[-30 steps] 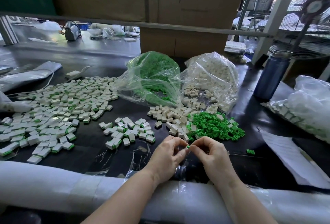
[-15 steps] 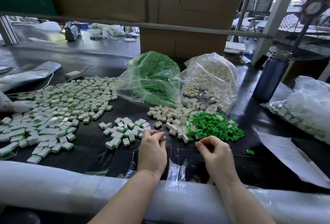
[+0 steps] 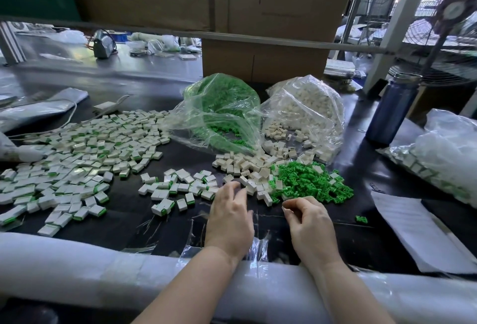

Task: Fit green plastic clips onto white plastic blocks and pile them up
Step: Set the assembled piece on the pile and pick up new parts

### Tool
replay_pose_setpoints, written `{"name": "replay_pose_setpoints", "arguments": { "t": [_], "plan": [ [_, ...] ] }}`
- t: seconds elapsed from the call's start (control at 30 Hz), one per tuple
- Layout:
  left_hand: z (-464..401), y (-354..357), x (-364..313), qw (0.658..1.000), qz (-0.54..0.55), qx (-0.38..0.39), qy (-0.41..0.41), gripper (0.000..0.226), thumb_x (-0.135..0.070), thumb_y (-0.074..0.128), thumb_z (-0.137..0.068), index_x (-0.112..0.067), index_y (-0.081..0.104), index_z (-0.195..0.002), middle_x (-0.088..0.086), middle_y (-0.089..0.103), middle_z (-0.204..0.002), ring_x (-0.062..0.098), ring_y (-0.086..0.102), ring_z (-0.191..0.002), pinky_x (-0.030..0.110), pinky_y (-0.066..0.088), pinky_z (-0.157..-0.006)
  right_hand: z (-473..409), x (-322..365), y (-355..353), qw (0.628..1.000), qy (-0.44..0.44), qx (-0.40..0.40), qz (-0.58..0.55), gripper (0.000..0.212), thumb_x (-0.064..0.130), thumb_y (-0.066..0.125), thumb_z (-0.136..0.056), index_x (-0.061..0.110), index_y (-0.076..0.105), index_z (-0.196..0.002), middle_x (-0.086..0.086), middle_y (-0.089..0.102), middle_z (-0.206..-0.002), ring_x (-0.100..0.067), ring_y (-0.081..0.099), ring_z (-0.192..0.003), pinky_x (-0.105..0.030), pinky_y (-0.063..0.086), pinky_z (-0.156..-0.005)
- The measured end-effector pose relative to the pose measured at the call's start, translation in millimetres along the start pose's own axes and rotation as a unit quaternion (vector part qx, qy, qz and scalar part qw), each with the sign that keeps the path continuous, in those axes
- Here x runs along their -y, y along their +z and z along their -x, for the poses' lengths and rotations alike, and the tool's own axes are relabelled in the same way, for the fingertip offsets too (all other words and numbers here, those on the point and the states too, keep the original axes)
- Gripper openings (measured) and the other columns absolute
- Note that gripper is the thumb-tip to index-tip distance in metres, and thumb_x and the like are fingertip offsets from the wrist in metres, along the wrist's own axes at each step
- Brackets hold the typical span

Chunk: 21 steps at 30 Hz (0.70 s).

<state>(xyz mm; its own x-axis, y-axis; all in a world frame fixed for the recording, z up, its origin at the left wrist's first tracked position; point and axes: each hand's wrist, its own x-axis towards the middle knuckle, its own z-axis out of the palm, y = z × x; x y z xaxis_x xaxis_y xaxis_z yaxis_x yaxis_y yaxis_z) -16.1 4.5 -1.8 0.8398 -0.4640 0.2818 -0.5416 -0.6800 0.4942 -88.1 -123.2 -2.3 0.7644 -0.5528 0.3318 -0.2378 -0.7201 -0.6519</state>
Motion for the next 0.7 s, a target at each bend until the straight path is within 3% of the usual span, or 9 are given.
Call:
{"name": "replay_pose_setpoints", "arguments": {
  "t": [0.13, 0.23, 0.3, 0.4, 0.5, 0.6, 0.7],
  "plan": [
    [-1, 6, 0, 0.995, -0.024, 0.05, 0.089, 0.053, -0.026, 0.038, -0.098, -0.018, 0.022, -0.147, -0.004, 0.017, -0.151, 0.01, 0.009, -0.14, 0.018, 0.0, -0.112, 2, 5, 2, 0.992, -0.012, 0.032, 0.12, 0.029, 0.023, 0.051, -0.093, 0.029, 0.06, -0.119, 0.013, 0.05, -0.123, -0.012, 0.039, -0.115, -0.028, 0.027, -0.095],
    [-4, 12, 1, 0.986, -0.039, 0.117, 0.111, 0.059, -0.032, 0.034, -0.099, -0.021, 0.005, -0.149, -0.006, -0.003, -0.158, 0.007, -0.006, -0.143, 0.021, -0.009, -0.113, 2, 7, 5, 0.982, -0.034, 0.062, 0.173, 0.043, 0.024, 0.044, -0.095, 0.04, 0.043, -0.135, 0.019, 0.035, -0.141, -0.009, 0.027, -0.127, -0.028, 0.016, -0.097],
    [-6, 14, 2, 0.983, -0.046, 0.142, 0.11, 0.059, -0.036, 0.032, -0.099, -0.023, 0.003, -0.149, -0.007, -0.005, -0.157, 0.006, -0.008, -0.143, 0.024, -0.008, -0.115, 1, 7, 7, 0.976, -0.042, 0.086, 0.195, 0.047, 0.025, 0.041, -0.095, 0.043, 0.035, -0.139, 0.022, 0.027, -0.147, -0.008, 0.022, -0.131, -0.029, 0.012, -0.095],
    [-7, 14, 3, 0.985, -0.032, 0.132, 0.109, 0.057, -0.036, 0.034, -0.099, -0.024, 0.01, -0.149, -0.009, 0.007, -0.157, 0.005, 0.003, -0.143, 0.024, 0.0, -0.117, 1, 4, 8, 0.973, -0.044, 0.095, 0.206, 0.042, 0.027, 0.037, -0.097, 0.042, 0.039, -0.136, 0.025, 0.033, -0.145, -0.007, 0.025, -0.13, -0.029, 0.014, -0.1],
    [-5, 11, 1, 0.989, 0.0, 0.08, 0.124, 0.05, -0.032, 0.041, -0.097, -0.022, 0.031, -0.144, -0.009, 0.031, -0.15, 0.006, 0.023, -0.137, 0.018, 0.011, -0.113, 1, 3, 8, 0.973, -0.051, 0.076, 0.211, 0.03, 0.031, 0.039, -0.097, 0.038, 0.056, -0.12, 0.025, 0.05, -0.13, -0.007, 0.036, -0.121, -0.03, 0.02, -0.104],
    [-2, 7, -1, 0.991, 0.01, 0.045, 0.124, 0.037, -0.031, 0.045, -0.096, -0.021, 0.049, -0.131, -0.008, 0.05, -0.132, 0.01, 0.039, -0.123, 0.02, 0.024, -0.106, 2, 5, 6, 0.972, -0.045, 0.047, 0.227, 0.024, 0.035, 0.041, -0.096, 0.037, 0.063, -0.105, 0.022, 0.057, -0.113, -0.006, 0.042, -0.11, -0.026, 0.014, -0.094],
    [-1, 5, 1, 0.994, 0.023, 0.022, 0.102, 0.033, -0.029, 0.047, -0.095, -0.023, 0.053, -0.127, -0.008, 0.051, -0.124, 0.012, 0.04, -0.118, 0.023, 0.028, -0.104, 4, 5, 4, 0.978, -0.026, 0.012, 0.206, 0.019, 0.031, 0.047, -0.094, 0.037, 0.063, -0.102, 0.02, 0.057, -0.11, -0.005, 0.044, -0.107, -0.025, 0.012, -0.084]
  ]
}}
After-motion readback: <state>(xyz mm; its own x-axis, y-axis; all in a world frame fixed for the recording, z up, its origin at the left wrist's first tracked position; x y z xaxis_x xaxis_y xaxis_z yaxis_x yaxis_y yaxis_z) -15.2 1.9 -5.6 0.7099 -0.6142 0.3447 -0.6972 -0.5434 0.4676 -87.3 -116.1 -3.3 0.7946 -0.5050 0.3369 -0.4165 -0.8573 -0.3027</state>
